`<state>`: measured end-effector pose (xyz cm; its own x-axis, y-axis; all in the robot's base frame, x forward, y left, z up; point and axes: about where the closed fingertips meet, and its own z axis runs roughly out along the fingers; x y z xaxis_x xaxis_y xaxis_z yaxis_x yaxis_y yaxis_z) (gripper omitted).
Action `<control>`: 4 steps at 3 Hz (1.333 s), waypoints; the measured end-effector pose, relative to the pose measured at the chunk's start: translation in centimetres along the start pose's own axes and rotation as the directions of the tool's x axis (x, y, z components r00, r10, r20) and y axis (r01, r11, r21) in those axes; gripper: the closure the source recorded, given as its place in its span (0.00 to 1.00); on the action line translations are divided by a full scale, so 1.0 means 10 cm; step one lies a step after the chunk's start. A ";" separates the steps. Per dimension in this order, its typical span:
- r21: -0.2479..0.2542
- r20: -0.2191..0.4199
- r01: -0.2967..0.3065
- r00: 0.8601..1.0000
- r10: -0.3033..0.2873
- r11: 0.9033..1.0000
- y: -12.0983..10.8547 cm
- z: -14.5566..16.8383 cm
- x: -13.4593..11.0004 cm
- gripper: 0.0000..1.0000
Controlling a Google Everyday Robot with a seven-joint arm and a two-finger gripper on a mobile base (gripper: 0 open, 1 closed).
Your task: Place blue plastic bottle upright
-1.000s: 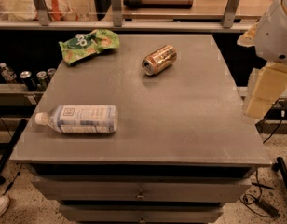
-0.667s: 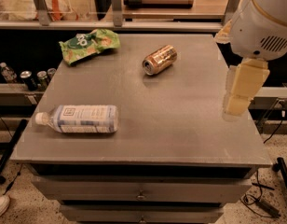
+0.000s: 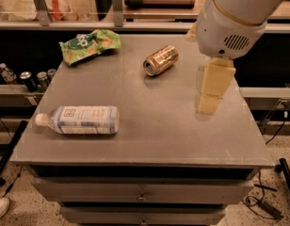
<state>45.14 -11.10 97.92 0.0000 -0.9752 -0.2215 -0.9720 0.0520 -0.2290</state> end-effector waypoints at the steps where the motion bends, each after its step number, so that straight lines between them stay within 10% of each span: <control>1: -0.029 0.054 0.053 0.997 -0.051 0.998 0.05 0.15 -0.38 0.00; 3: -0.090 0.042 0.075 0.997 -0.071 0.993 0.19 0.57 -1.31 0.00; 4: -0.082 0.055 0.075 0.996 -0.071 0.994 0.17 0.57 -1.37 0.00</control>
Offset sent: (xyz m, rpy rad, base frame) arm -0.0102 0.1584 -0.0443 0.0295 0.1250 0.1799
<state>44.78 3.52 95.18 0.0817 -0.9630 -0.2569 -0.9853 -0.0393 -0.1662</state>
